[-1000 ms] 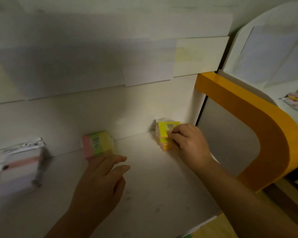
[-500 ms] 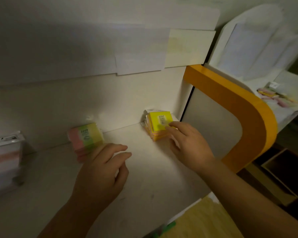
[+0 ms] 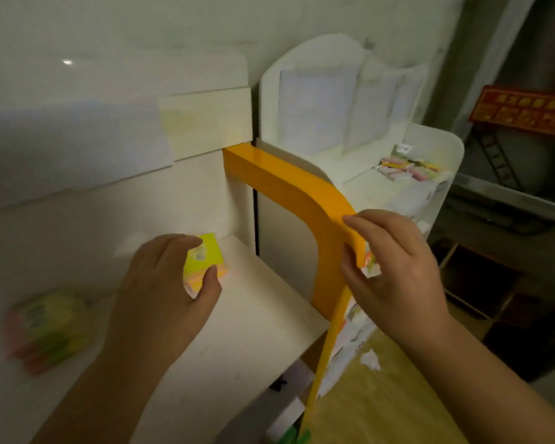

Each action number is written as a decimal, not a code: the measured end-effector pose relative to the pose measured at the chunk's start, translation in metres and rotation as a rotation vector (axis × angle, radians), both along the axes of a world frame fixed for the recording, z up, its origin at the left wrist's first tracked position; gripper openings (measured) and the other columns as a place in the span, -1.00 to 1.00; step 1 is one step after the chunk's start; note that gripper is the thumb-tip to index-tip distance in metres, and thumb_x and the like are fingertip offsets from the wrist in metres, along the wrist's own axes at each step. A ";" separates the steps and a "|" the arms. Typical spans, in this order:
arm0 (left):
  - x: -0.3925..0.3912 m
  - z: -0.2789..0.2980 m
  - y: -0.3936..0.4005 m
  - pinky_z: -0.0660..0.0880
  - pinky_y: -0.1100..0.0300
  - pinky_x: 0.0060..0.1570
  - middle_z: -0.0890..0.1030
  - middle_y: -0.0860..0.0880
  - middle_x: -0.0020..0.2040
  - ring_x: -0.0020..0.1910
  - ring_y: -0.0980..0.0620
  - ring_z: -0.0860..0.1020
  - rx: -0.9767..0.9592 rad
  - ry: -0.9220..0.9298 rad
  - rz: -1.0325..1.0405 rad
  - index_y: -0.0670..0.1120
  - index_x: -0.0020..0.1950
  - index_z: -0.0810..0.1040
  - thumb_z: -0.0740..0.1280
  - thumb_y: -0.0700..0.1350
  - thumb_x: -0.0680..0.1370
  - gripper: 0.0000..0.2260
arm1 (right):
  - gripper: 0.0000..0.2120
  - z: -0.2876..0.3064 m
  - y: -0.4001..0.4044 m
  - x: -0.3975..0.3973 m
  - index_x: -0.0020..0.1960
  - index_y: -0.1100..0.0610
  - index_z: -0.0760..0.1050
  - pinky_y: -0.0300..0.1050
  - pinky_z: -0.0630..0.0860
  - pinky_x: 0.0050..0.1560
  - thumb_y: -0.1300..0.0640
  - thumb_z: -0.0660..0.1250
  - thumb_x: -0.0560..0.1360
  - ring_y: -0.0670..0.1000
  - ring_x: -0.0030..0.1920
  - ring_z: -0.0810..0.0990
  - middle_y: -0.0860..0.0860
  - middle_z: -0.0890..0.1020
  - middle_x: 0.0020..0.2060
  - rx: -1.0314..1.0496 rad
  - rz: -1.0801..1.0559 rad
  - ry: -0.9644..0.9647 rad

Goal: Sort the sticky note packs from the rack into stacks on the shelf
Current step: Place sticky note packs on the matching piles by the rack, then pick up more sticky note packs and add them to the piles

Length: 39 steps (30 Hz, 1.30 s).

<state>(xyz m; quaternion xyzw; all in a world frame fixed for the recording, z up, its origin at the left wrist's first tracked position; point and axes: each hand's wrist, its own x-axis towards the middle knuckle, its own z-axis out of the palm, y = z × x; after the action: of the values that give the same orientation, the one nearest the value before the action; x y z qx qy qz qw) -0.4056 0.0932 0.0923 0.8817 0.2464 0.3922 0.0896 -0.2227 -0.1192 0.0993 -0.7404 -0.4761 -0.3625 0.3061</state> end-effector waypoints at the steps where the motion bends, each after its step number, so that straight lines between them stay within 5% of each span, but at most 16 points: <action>1: 0.013 0.008 -0.017 0.38 0.16 0.12 0.58 -0.10 0.07 0.09 -0.10 0.49 0.029 -0.026 -0.021 -0.14 0.15 0.55 0.32 -0.02 0.45 -0.67 | -0.68 0.001 -0.017 0.013 0.28 0.20 0.55 -0.18 0.42 0.19 0.11 0.33 0.57 0.09 0.15 0.56 0.14 0.61 0.15 -0.021 -0.062 0.031; 8: 0.133 0.020 -0.141 0.42 0.13 0.07 0.56 -0.07 0.12 0.13 -0.04 0.46 0.241 0.081 -0.251 -0.13 0.23 0.53 0.24 0.04 0.53 -0.64 | -0.58 -0.017 -0.151 0.107 0.31 0.14 0.53 -0.02 0.58 0.12 0.10 0.42 0.47 0.03 0.17 0.55 0.05 0.60 0.18 -0.151 -0.259 0.232; 15: 0.242 -0.025 -0.229 0.46 0.19 0.03 0.60 0.00 0.08 0.07 0.04 0.52 0.207 0.251 -0.367 -0.07 0.20 0.58 0.34 -0.02 0.52 -0.71 | -0.57 -0.046 -0.254 0.188 0.34 0.07 0.51 -0.13 0.58 0.06 0.02 0.41 0.50 -0.02 0.18 0.54 -0.02 0.56 0.21 -0.337 -0.397 0.397; 20: 0.290 -0.044 -0.268 0.50 0.22 -0.05 0.61 0.04 0.06 0.01 0.06 0.55 0.195 0.337 -0.355 -0.04 0.18 0.60 0.41 0.02 0.47 -0.69 | -0.55 -0.059 -0.290 0.227 0.42 -0.03 0.40 -0.23 0.48 0.19 -0.05 0.31 0.55 -0.10 0.28 0.43 -0.12 0.46 0.32 -0.449 -0.400 0.507; 27: 0.363 -0.057 -0.284 0.49 0.25 -0.03 0.58 0.09 0.10 0.05 0.12 0.51 0.145 0.435 -0.349 0.03 0.26 0.54 0.38 0.10 0.48 -0.63 | -0.54 -0.082 -0.306 0.267 0.42 -0.01 0.43 -0.21 0.48 0.23 -0.02 0.33 0.53 -0.08 0.28 0.48 -0.08 0.50 0.31 -0.459 -0.370 0.576; 39: 0.547 -0.076 -0.225 0.53 0.15 0.02 0.58 0.04 0.11 0.09 0.05 0.50 0.096 0.322 -0.436 -0.02 0.24 0.54 0.31 0.09 0.52 -0.66 | -0.58 -0.076 -0.277 0.387 0.38 -0.02 0.47 -0.21 0.47 0.21 -0.02 0.35 0.54 -0.08 0.28 0.49 -0.10 0.51 0.29 -0.549 -0.495 0.521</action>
<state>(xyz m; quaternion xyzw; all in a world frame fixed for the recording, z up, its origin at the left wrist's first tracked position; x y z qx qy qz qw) 0.1416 -0.1320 0.0166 0.9681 0.0429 0.2299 0.0896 0.1646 -0.3962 0.0234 -0.9524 -0.2702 -0.0865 0.1119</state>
